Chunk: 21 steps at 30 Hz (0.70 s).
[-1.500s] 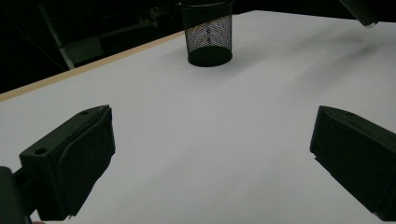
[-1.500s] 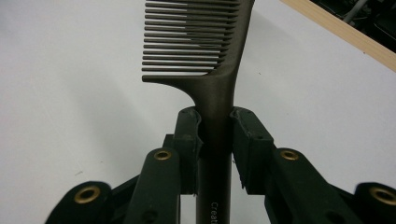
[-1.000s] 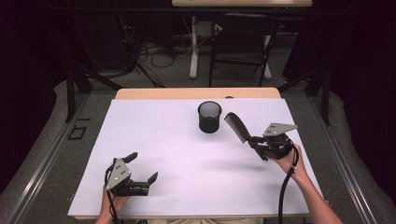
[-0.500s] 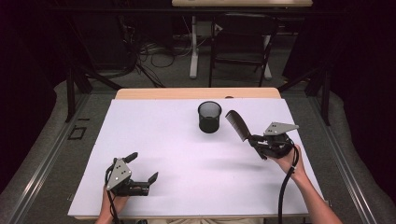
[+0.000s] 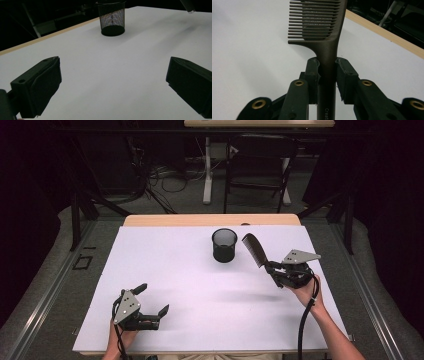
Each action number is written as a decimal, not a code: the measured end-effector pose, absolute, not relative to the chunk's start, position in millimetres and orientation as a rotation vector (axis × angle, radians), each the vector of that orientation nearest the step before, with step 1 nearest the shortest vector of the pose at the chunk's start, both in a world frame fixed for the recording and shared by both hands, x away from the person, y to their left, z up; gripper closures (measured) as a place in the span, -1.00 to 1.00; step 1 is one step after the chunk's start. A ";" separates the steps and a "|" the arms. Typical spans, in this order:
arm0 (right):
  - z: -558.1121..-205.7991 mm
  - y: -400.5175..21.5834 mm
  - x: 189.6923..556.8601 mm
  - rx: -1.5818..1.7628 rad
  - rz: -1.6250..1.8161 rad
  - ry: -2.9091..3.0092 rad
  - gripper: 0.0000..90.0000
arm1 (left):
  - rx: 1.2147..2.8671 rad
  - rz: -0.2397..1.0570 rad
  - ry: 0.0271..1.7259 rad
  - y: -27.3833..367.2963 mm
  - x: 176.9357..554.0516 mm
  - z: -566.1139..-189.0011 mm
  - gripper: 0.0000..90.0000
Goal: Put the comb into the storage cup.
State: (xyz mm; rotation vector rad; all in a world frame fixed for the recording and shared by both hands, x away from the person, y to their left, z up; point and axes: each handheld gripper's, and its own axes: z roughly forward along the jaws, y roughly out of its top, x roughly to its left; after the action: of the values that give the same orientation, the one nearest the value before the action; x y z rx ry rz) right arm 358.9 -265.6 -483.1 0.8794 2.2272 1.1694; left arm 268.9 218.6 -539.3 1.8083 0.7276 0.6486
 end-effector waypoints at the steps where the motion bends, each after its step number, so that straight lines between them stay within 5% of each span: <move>1: -482.9 -264.8 359.0 0.877 1.176 2.224 0.62 | 1.807 0.649 0.728 218.7 269.1 -539.3 -1.00; 21: -476.0 -250.5 365.5 0.859 1.212 2.185 0.62 | 1.806 0.647 0.724 218.8 269.4 -539.2 -1.00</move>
State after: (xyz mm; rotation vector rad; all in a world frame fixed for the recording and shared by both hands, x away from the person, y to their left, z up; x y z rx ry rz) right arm 365.5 -250.5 -476.0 0.8592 2.1851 1.2116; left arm 269.4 218.8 -539.2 1.8059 0.7245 0.6472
